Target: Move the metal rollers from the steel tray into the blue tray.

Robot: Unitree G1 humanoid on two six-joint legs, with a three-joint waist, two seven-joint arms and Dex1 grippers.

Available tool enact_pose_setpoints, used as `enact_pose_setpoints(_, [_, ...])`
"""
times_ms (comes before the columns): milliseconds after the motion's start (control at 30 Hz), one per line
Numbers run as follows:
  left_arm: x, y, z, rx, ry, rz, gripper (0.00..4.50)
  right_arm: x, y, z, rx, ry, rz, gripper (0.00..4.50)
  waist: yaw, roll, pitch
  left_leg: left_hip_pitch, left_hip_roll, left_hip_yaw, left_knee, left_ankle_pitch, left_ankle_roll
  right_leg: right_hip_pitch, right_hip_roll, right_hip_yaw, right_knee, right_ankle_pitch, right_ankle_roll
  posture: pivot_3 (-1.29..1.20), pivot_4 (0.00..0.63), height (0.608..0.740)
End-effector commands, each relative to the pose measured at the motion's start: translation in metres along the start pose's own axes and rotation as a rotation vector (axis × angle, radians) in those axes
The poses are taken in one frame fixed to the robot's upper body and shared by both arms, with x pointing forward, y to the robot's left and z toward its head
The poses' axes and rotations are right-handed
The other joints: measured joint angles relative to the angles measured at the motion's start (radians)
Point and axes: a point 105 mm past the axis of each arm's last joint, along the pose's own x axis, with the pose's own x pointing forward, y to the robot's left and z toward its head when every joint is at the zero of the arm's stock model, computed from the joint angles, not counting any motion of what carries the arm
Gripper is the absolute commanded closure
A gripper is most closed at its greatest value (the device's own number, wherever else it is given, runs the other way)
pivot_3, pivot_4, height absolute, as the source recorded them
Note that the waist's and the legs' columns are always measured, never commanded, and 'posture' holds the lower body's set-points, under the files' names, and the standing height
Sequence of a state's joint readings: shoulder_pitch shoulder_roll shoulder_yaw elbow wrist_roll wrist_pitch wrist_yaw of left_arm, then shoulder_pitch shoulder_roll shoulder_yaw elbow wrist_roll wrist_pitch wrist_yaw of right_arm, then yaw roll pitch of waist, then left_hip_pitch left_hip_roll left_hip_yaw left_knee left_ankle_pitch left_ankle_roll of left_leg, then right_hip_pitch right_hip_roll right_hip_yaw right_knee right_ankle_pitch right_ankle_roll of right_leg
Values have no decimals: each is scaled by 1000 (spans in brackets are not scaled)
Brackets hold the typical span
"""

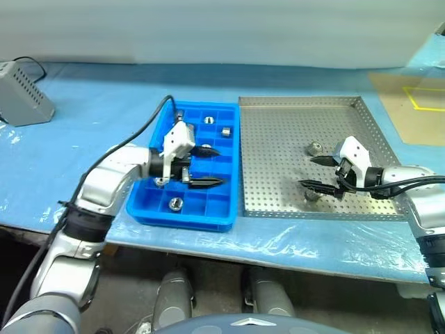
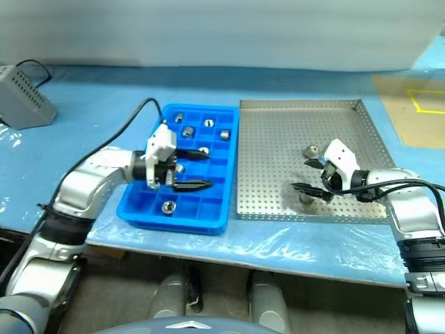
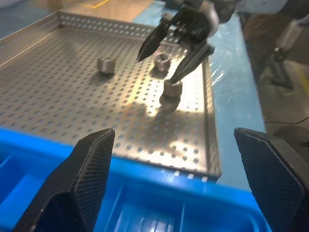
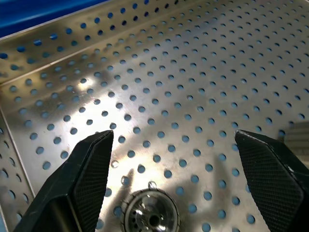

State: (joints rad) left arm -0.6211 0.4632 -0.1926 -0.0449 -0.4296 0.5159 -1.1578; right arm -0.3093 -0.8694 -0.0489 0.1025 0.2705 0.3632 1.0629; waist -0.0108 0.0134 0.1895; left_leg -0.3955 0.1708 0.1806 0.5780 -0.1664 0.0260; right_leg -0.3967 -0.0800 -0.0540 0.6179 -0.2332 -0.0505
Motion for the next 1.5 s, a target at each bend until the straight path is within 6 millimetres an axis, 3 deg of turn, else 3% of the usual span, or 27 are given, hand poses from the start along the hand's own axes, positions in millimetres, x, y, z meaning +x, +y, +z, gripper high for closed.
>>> enact_pose_setpoints(33, [12,-7,7,13,-22,-68,268,-4,-2,1,-8,-24,-36,375,-8,0,0,0,0,0,0,0,1,0,0,0,0,0,0,-336,150,740])
enact_pose_setpoints(300, [17,-6,5,7,-21,-76,268,-11,-4,-8,53,-29,-76,375,-21,0,0,-2,1,0,1,1,4,-1,3,0,-2,0,0,-365,150,740])
enact_pose_setpoints(467, [14,-9,2,9,-13,-69,268,-6,2,-20,66,11,-51,375,-26,1,0,-3,1,0,1,0,6,0,3,0,-4,0,0,-361,150,740])
enact_pose_setpoints(667, [5,-15,3,3,-13,-55,268,-2,5,-18,73,-2,-39,375,-31,1,0,-4,1,0,1,0,7,0,3,0,-5,0,0,-354,150,740])
enact_pose_setpoints(833, [8,-7,2,2,3,-30,268,3,10,-23,73,20,-8,375,-30,1,0,-3,1,0,1,0,7,0,3,0,-5,0,0,-346,150,740])
enact_pose_setpoints(1000, [12,-8,15,15,-1,-33,268,7,15,-34,67,65,10,375,-29,1,0,-4,1,0,1,0,7,0,3,0,-5,0,0,-342,150,740])
enact_pose_setpoints(1133, [13,-8,25,22,1,-31,222,9,12,-36,54,69,0,1267,-28,1,-1,-4,1,0,1,0,7,0,3,0,-5,0,0,-342,150,740])
enact_pose_setpoints(1267, [15,-11,26,20,5,-30,222,10,11,-36,41,68,-4,2743,-29,1,0,-4,1,0,1,-1,8,1,3,0,-6,0,0,-343,150,740])
enact_pose_setpoints(1500, [17,-17,26,13,6,-30,222,12,9,-33,26,51,-28,2869,-29,1,-1,-3,1,0,1,-1,7,2,3,0,-6,0,0,-346,150,740])
